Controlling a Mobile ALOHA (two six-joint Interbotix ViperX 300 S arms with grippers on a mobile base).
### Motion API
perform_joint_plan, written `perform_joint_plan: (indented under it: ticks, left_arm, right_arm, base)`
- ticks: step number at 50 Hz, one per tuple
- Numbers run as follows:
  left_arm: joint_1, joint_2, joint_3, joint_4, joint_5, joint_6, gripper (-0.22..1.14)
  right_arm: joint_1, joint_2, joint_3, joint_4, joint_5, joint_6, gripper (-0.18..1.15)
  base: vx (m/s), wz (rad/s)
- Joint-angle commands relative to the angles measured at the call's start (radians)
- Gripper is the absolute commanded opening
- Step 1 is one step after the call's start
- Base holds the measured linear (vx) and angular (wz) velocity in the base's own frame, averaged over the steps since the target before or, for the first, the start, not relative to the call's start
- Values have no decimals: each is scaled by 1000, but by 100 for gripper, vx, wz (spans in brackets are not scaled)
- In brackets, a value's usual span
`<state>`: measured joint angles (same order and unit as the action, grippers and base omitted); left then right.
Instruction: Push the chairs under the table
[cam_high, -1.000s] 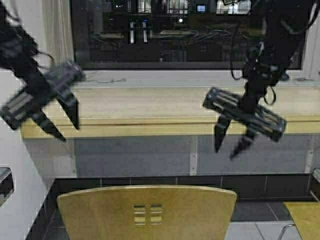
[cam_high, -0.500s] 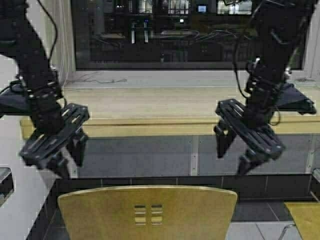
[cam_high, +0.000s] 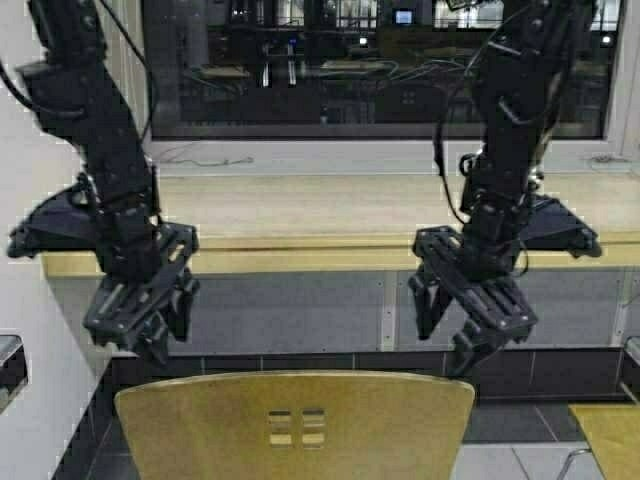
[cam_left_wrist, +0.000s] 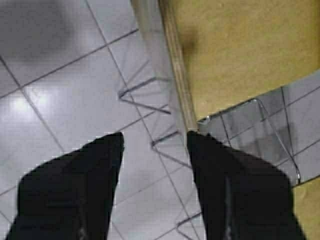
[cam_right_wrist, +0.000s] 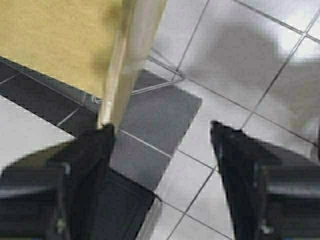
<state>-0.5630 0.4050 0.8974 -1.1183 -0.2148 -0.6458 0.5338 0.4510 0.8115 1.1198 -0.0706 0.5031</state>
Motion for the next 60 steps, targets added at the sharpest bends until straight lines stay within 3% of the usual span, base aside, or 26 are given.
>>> perform_joint_plan:
  ticks: [1,60]
  left_arm:
    - [-3,25,-31,-2,-5,-3,80]
    - [15,345,-291,11,-61,-8,80]
  right_arm:
    - [0,15,-46,3,-5,-5,92]
    - [-14,330,-356,-5,-2,-12,92]
  base:
    - [0,0]
    - [0,0]
